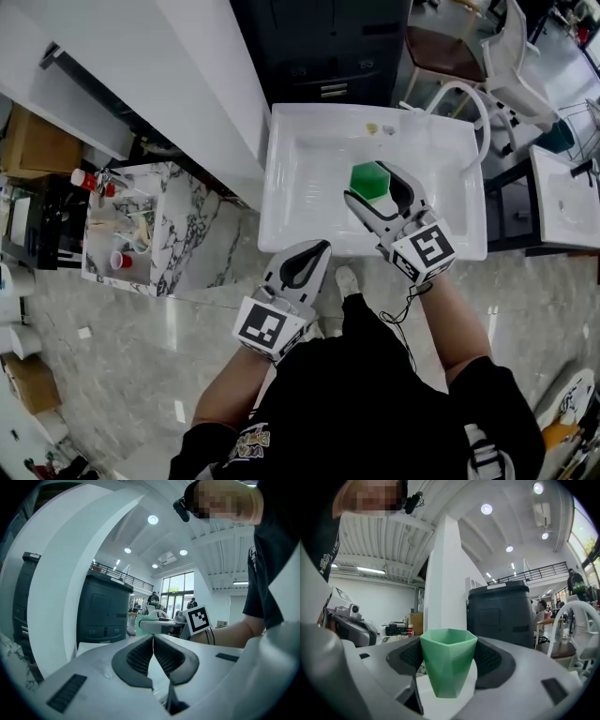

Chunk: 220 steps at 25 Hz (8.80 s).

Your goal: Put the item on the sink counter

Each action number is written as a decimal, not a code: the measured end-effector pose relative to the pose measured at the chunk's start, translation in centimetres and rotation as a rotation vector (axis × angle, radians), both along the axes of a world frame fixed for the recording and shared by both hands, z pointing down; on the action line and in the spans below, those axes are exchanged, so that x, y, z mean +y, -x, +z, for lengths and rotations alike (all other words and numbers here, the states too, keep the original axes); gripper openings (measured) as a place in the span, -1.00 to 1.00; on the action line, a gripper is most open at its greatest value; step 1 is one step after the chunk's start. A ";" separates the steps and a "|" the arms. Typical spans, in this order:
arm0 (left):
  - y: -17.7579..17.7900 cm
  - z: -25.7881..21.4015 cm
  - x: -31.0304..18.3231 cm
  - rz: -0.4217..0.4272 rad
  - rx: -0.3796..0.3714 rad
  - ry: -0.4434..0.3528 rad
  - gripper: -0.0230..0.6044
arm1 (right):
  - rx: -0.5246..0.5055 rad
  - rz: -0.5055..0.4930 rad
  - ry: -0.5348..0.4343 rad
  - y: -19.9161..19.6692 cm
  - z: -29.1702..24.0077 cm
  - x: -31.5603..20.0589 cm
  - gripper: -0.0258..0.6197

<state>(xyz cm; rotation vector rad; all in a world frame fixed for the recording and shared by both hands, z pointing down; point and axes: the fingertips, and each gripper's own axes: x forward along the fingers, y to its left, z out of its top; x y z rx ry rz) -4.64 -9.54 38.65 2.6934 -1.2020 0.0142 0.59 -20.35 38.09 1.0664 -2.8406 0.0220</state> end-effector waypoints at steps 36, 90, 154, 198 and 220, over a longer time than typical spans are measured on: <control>-2.3 6.1 -10.4 -0.146 -0.006 0.168 -0.87 | 0.116 0.026 0.131 0.4 17.3 -24.3 0.21; -1.0 8.4 -11.2 -0.168 0.045 0.253 -0.87 | 0.121 0.054 0.183 1.8 22.7 -28.1 0.30; 4.8 0.1 6.8 0.127 0.033 -0.014 -0.87 | 0.005 0.232 0.030 1.7 0.7 12.9 -0.75; -8.8 -1.5 12.6 -0.047 0.001 0.004 -0.87 | -0.069 -0.037 0.055 -8.5 -2.9 21.2 -0.75; -7.9 -1.2 12.0 -0.032 -0.003 0.007 -0.87 | -0.064 -0.016 0.060 -7.6 -2.3 20.5 -0.75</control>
